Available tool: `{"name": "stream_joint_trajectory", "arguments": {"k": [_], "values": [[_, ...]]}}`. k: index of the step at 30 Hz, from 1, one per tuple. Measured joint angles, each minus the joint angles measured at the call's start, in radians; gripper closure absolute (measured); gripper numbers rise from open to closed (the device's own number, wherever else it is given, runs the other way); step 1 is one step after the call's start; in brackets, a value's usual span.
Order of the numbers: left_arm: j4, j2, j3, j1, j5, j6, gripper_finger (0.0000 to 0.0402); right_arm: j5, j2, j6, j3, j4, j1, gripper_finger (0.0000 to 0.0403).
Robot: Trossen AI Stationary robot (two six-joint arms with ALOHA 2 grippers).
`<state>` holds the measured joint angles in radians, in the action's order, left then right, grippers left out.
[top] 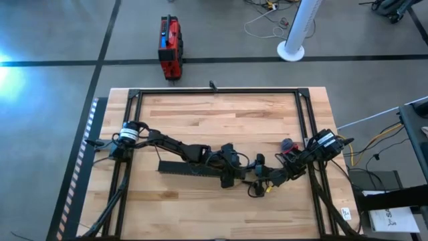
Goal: Ziptie cables
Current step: Close the cable duct using the cable lid
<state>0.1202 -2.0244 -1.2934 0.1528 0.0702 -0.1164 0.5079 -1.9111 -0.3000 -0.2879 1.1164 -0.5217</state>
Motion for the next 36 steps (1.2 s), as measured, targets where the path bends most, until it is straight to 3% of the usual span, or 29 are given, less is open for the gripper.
{"name": "stream_joint_trajectory", "arguments": {"k": [11,17,22,29,36], "values": [[-0.113,0.181,-0.001,0.047,0.001,0.001,0.0152,0.059,0.289,0.005,0.002,-0.353,0.003,0.0064],[-0.111,0.255,-0.002,0.118,0.015,0.003,0.0153,0.141,0.522,0.019,-0.038,-0.603,0.005,0.0064],[-0.113,0.275,0.0,0.208,0.068,0.019,0.017,0.146,0.653,0.048,-0.111,-0.714,0.005,0.0064],[-0.115,0.275,0.001,0.343,0.21,0.063,0.0202,0.108,0.625,0.133,-0.234,-0.72,0.006,0.0064],[-0.157,0.275,0.001,0.43,0.292,0.075,0.0234,-0.028,0.406,0.137,-0.4,-0.715,0.005,0.0064]]}}
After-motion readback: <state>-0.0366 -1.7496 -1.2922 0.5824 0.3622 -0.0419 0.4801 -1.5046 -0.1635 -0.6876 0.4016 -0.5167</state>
